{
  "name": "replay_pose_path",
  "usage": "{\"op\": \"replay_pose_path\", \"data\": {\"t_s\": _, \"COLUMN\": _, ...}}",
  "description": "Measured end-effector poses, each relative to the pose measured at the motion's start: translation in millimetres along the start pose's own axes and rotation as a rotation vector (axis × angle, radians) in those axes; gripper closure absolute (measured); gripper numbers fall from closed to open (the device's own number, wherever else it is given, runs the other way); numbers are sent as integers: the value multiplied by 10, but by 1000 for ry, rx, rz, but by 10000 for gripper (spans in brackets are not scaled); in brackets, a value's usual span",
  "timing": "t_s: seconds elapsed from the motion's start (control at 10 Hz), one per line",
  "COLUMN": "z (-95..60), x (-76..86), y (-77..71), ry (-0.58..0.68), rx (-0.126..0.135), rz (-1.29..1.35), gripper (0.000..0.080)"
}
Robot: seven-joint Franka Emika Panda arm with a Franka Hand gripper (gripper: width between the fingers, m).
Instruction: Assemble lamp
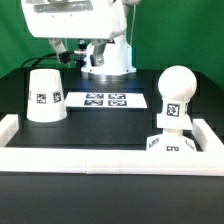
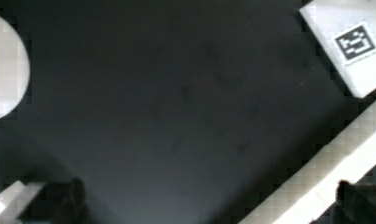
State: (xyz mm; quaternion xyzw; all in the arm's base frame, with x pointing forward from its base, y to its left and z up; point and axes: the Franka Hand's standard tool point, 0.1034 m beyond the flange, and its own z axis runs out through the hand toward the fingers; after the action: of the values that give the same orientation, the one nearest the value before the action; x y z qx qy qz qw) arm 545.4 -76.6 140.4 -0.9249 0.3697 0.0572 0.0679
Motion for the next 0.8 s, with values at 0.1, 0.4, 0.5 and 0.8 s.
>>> {"op": "replay_pose_path", "data": {"t_s": 0.1, "z": 67, "x": -19, "y": 23, "ry": 4, "rx": -46, "rz": -32, "gripper": 101}}
{"op": "replay_pose_path", "data": {"t_s": 0.4, "z": 211, "x": -293, "y": 67, "ry": 8, "rx": -147, "rz": -152, "gripper": 101}}
{"op": "replay_pose_path", "data": {"t_s": 0.5, "z": 243, "x": -330, "y": 88, "ry": 5, "rx": -150, "rz": -169, "gripper": 101}}
{"op": "replay_pose_path", "data": {"t_s": 0.8, "z": 254, "x": -321, "y": 116, "ry": 0, "rx": -148, "rz": -175, "gripper": 101}}
